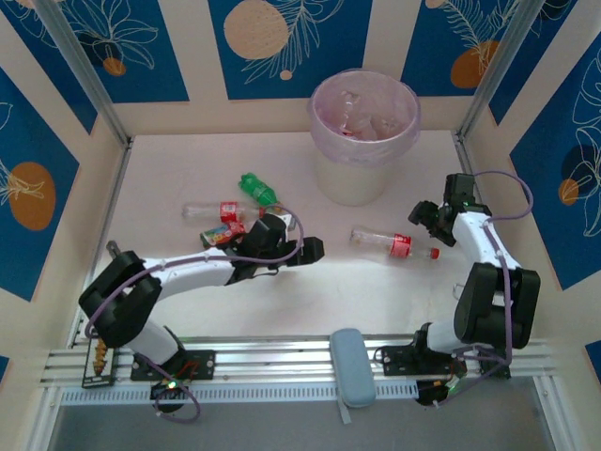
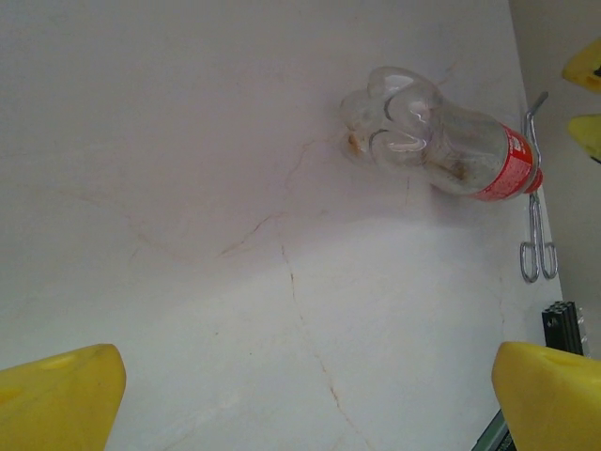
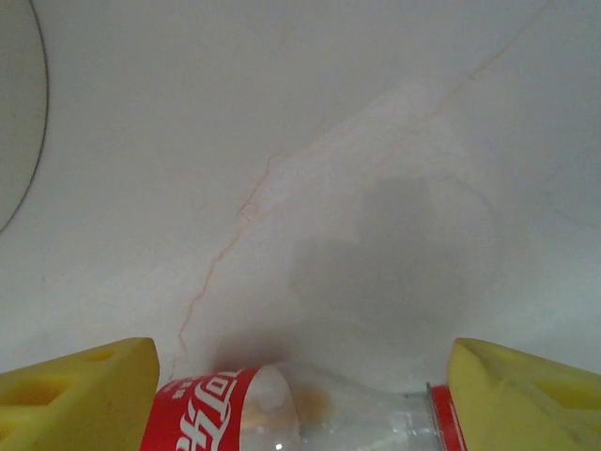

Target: Put the plastic bottles in the bin

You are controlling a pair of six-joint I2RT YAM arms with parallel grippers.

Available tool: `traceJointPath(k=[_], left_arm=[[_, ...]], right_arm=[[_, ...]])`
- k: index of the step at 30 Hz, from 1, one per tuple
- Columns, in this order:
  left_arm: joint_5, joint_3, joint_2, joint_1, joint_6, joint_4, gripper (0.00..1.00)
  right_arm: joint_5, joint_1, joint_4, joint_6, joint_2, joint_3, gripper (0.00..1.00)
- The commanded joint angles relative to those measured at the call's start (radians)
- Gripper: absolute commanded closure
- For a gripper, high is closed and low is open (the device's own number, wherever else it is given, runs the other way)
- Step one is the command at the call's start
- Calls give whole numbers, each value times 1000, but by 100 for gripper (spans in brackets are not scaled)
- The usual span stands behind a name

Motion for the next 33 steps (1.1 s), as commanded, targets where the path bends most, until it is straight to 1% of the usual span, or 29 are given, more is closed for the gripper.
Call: traceJointPath(k=[1,3,9,14,20,24,28,30,33], left_arm=[[9,-1,20,-13,-34,65,0],[25,-4,33,-13,-42,91,0],[48,-28,73,-13,-82,161,0],[59,-26,92,-14,-96,185,0],[60,-36,105,-16,-112,213,0],[62,-44,119,-17,-131,247,0],[74,-46,137,-18,-154,284,0],[80,-46,147,-18,-166,302,0],[88,-42,169,-21,-184,334,0]], right_arm=[[-54,5,43,-3,41,-10,19],[-70,19,44,-8,54,-12,20],[-56,99,16,-1,62,-34,21],[-48,168,-26,42,40,-58,22],[-75,255,-70,107,-1,-82,21],[-112,337,-91,177,-49,-98,21],[-222,408,-82,248,-92,-126,21],[-270,417,-84,258,-119,-135,21],[-229,385,-156,215,-169,-115,21]])
